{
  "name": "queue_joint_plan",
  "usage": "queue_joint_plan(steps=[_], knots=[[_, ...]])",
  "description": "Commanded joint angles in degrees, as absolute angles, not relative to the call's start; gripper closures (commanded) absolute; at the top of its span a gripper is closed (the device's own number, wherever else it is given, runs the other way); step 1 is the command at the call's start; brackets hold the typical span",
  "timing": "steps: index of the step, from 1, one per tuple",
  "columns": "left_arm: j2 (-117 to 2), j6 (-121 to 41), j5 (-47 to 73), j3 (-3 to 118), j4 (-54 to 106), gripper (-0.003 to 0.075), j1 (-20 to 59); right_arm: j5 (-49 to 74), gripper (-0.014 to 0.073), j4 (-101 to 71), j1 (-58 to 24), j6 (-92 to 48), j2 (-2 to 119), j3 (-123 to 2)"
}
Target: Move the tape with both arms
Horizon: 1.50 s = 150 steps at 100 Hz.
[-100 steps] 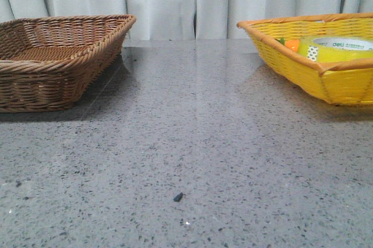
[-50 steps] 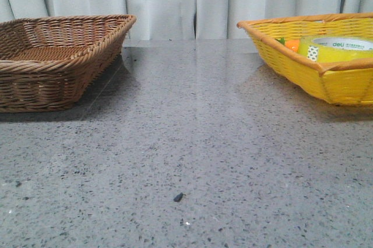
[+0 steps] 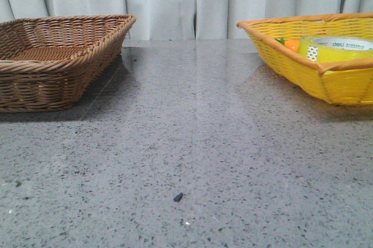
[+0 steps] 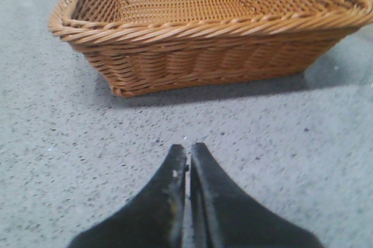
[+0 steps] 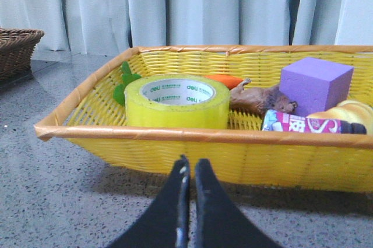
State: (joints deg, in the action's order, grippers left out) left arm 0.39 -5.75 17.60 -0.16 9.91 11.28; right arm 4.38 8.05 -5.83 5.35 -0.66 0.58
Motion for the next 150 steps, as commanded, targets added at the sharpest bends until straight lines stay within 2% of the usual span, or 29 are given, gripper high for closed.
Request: queue_joint_plan(steps=[1,23,112,122,131,137,150], knots=[[1.81,-5.18,9.98,-0.67,17.41,0.0741,11.07,1.79,0.0660,6.07,-5.55,5.32,-1.71,1.73],[1.81,-5.29,2.71,-0.67,31.72,0.0741,11.07,2.24,0.0660,5.70,-5.55,5.32,-1.71,1.73],[1.81,-5.29,2.26,-0.67,32.53,0.0741,11.07,2.34,0.0660,4.83,-5.55,5.57,-1.71,1.73],[1.81,-5.29,0.00,-0.67,41.03,0.0741,11.07,0.00,0.0660,-2.25,-5.55,5.58,-1.71,1.73],[1.81,-5.29,-1.61,0.08,50.14,0.0741,11.07,-5.21,0.0660,-16.13,-5.55,5.58,-1.71,0.99],[1.81,-5.47,-1.47,1.66,49.87,0.0741,11.07,-5.59,0.0660,-22.18,-5.55,5.58,-1.71,-1.38],[-1.46,-5.89,3.61,8.16,41.08,0.0740,11.07,2.18,0.0659,-21.40,-5.65,5.58,0.02,-9.92]])
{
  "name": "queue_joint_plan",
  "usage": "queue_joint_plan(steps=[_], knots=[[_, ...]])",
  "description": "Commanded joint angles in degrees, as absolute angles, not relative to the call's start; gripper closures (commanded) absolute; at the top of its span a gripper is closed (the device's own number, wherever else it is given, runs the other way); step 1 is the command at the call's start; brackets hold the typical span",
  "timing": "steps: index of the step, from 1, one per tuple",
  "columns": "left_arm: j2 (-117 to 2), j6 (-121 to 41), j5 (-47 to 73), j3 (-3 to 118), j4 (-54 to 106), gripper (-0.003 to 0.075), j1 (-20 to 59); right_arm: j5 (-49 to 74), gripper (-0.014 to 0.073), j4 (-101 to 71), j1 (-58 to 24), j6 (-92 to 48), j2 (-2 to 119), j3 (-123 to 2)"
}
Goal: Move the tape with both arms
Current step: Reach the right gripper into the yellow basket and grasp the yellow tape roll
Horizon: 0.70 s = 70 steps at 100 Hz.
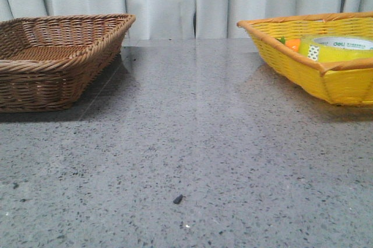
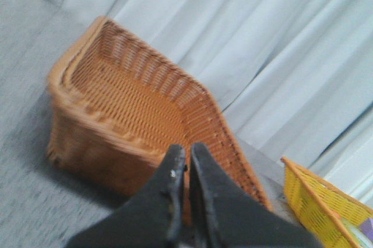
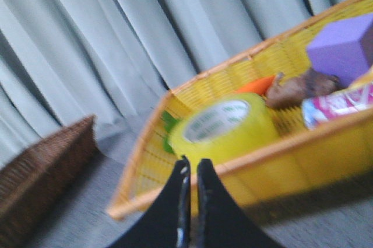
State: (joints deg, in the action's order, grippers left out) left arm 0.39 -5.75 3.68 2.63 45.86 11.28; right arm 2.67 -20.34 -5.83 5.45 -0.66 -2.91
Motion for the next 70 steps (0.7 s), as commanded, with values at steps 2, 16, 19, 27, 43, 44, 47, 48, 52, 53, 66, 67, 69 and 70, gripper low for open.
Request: queue_joint_plan(steps=[2,16,19,27,43,44,47,48,52,53,66,67,69,70], knots=[[-2.13,-5.89,4.50,9.67,38.75,0.0740,11.07,4.10,0.0659,-20.99,-5.65,5.58,0.91,-11.60],[-12.32,-5.89,14.39,21.13,27.54,0.0652,11.07,15.18,0.0658,-14.90,-5.65,5.58,11.41,-23.62],[-15.48,-5.89,16.36,23.40,26.57,0.0587,11.07,16.89,0.0654,-13.55,-5.65,5.58,14.10,-26.20],[-23.02,-5.89,19.60,29.67,24.79,0.0401,11.07,22.75,0.0594,-12.36,-5.65,4.12,22.89,-34.82],[-33.66,-5.89,22.73,38.86,24.70,0.0282,11.07,36.49,0.0333,-12.36,-5.65,-0.88,39.48,-52.92],[-34.00,-5.89,22.85,39.13,24.70,0.0282,11.07,37.71,0.0309,-12.36,-5.65,-0.99,40.94,-53.69],[-35.47,-5.89,22.96,40.12,24.70,0.0282,11.07,40.28,0.0263,-12.36,-5.65,-1.47,43.76,-56.69],[-35.71,-5.89,22.96,40.54,24.70,0.0282,11.07,40.87,0.0253,-12.36,-5.65,-1.79,44.44,-58.16],[-36.88,-5.89,22.96,41.38,24.70,0.0282,11.07,44.53,0.0206,-12.36,-5.65,-2.17,48.60,-61.71],[-37.02,-5.89,22.96,41.70,24.70,0.0282,11.07,45.13,0.0201,-12.36,-5.65,-2.17,49.29,-63.07],[-37.67,-5.89,22.96,42.29,24.70,0.0282,11.07,55.55,0.0193,-12.36,-5.79,-2.17,61.39,-73.29],[-37.67,-5.89,23.10,42.29,24.70,0.0282,11.07,55.91,0.0193,-12.36,-5.79,-2.17,61.99,-74.10],[-37.67,-5.89,23.23,42.29,24.70,0.0282,11.07,56.84,0.0193,-12.36,-5.79,-2.17,63.76,-75.20],[-37.56,-5.89,23.33,42.29,24.70,0.0282,11.07,57.37,0.0193,-12.36,-5.79,-2.17,64.89,-75.53]])
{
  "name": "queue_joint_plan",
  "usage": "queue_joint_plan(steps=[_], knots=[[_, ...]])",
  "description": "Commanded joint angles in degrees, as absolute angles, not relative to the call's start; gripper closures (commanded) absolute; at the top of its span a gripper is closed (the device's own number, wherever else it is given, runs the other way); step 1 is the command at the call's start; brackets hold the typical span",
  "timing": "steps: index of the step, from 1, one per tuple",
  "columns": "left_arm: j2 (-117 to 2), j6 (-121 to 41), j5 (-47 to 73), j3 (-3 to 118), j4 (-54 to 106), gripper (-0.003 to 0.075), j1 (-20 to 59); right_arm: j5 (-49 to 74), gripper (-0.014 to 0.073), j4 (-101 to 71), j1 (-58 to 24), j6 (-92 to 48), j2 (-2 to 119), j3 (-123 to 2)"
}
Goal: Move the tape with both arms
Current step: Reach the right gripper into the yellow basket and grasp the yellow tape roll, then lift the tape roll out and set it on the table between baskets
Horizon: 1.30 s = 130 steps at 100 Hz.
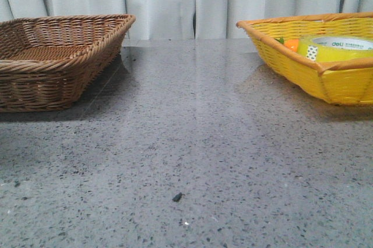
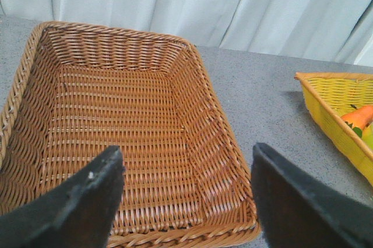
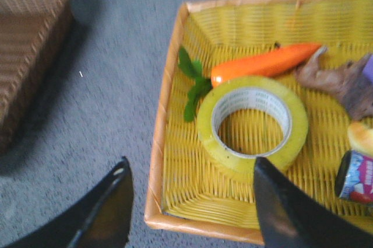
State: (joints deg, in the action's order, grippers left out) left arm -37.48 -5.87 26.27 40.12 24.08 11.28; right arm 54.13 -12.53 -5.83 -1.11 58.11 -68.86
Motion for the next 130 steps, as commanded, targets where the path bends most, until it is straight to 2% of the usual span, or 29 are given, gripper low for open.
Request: queue_joint_plan(steps=[1,30,67,71,76,88,108,130], knots=[[-37.55,-5.89,23.46,42.29,24.80,0.0282,11.07,57.60,0.0193,-12.36,-5.79,-2.17,65.44,-76.13],[-37.32,-5.89,25.03,42.29,24.80,0.0282,11.07,57.38,0.0193,-14.18,-5.79,-2.17,81.93,-79.60],[-37.32,-5.89,25.32,42.29,24.80,0.0282,11.07,52.77,0.0202,-14.80,-5.79,-2.17,91.13,-79.60],[-37.32,-5.89,25.32,42.29,24.69,0.0282,11.07,52.53,0.0232,-14.70,-5.79,-2.17,91.89,-79.60],[-37.32,-5.89,25.32,42.29,24.69,0.0282,11.07,52.32,0.0312,-14.58,-5.79,-2.17,92.49,-79.60],[-37.32,-5.89,25.32,42.29,24.69,0.0282,11.07,51.81,0.0673,-13.54,-5.79,-2.17,92.93,-79.60],[-37.32,-5.89,25.54,42.29,24.69,0.0282,11.07,52.64,0.0651,-12.35,-6.55,-2.87,90.81,-85.41],[-37.32,-5.89,25.57,42.29,24.69,0.0282,11.07,54.12,0.0651,-12.45,-14.29,-2.87,89.06,-104.27]])
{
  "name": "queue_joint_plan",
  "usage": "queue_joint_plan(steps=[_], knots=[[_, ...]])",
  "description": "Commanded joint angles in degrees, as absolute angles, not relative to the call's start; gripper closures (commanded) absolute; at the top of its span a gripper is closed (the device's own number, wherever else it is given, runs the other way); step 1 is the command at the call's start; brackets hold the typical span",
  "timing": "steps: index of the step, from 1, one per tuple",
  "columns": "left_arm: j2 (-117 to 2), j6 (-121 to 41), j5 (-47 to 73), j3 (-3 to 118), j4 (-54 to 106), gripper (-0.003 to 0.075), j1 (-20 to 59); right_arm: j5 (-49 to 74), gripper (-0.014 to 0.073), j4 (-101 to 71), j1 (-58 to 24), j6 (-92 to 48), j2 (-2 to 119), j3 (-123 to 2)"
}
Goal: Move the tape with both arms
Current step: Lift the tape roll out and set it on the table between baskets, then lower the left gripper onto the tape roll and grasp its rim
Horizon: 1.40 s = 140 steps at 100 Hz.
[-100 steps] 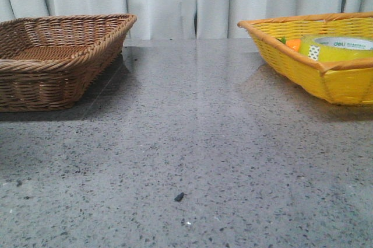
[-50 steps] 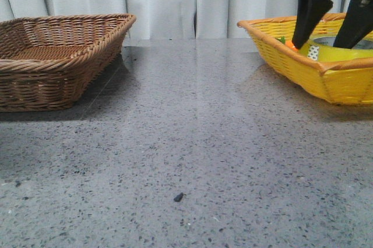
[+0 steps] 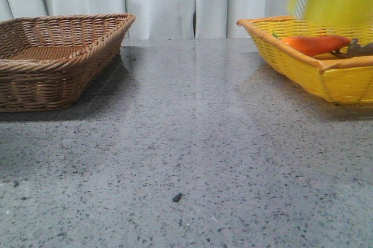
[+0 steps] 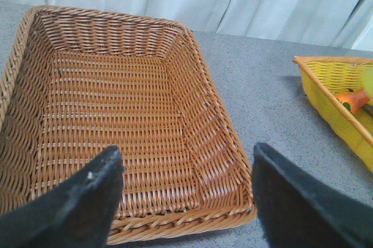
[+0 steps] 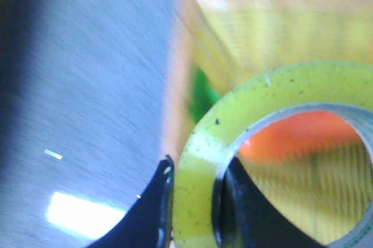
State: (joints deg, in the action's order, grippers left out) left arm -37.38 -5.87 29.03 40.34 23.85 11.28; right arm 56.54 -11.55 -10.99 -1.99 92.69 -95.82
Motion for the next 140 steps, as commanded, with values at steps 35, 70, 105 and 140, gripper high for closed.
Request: queue_joint_plan(steps=[35,70,105,140], knots=[[-37.43,-5.89,25.57,42.29,24.69,0.0282,11.07,56.21,0.0651,-12.45,-26.96,-2.87,99.28,-110.96],[-37.43,-6.28,29.56,42.29,24.69,0.0282,11.17,62.00,0.0472,-12.35,-26.96,-1.79,110.96,-110.96],[-41.52,-18.21,30.25,48.22,25.27,0.0287,19.98,64.54,0.0291,-16.95,-26.96,-1.90,100.02,-110.96],[-62.41,-19.23,31.95,69.40,25.27,0.0332,26.68,60.49,0.0659,-13.74,-26.96,-5.31,68.95,-99.19]])
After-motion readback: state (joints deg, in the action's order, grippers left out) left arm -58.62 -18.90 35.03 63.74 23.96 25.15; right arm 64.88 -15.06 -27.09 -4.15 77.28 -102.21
